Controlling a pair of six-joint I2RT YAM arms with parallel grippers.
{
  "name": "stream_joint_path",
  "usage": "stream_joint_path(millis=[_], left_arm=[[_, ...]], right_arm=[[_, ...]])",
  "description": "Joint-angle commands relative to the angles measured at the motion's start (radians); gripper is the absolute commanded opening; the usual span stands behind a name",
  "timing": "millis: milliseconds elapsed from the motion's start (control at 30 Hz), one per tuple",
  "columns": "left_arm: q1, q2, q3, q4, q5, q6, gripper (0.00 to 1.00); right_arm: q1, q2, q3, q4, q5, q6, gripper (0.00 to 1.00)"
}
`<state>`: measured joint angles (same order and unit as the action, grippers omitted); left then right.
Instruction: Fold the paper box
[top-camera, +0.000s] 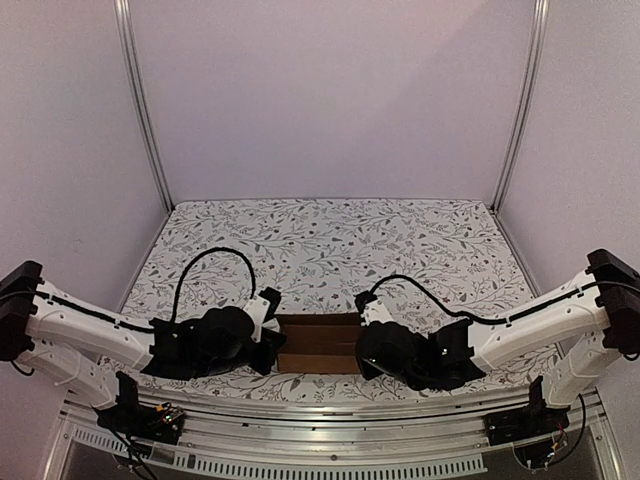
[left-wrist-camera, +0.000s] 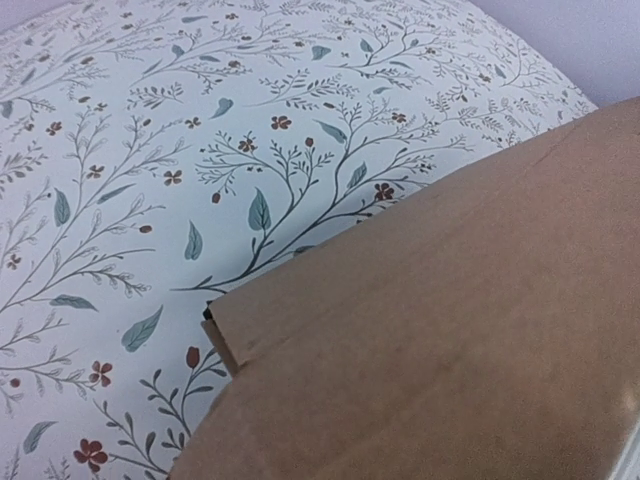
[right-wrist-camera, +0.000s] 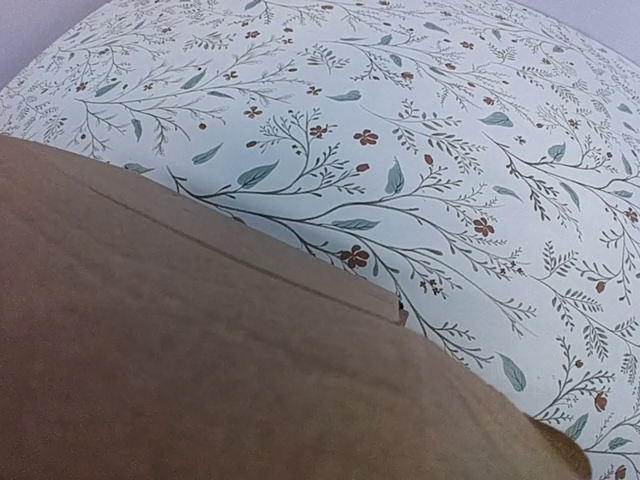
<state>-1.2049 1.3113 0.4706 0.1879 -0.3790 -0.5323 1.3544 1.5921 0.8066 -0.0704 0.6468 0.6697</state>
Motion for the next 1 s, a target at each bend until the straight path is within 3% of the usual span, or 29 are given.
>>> stream_joint_path(millis=[0, 167, 667, 833, 967], left_arm=[[-0.036, 0.071, 0.021, -0.13, 0.025, -0.091, 0.0], [-0.064, 0.121, 0.065, -0.173, 0.0, -0.105, 0.0], [-0.094, 0.168, 0.13, -0.256, -0.052, -0.107, 0.0], [-0.094, 0.186, 0.15, -0.268, -0.075, -0.106, 0.0], [-0.094, 0.207, 0.166, -0.268, -0.093, -0.102, 0.0]], right_arm=[[0.029, 0.012, -0.012, -0.048, -0.033, 0.06, 0.01], [0.044, 0.01, -0.014, -0.078, -0.017, 0.089, 0.04], [0.056, -0.127, -0.002, -0.159, -0.022, 0.074, 0.47], [0.056, -0.188, 0.005, -0.268, -0.051, 0.062, 0.58], [0.056, -0.245, -0.004, -0.348, -0.054, 0.046, 0.61]])
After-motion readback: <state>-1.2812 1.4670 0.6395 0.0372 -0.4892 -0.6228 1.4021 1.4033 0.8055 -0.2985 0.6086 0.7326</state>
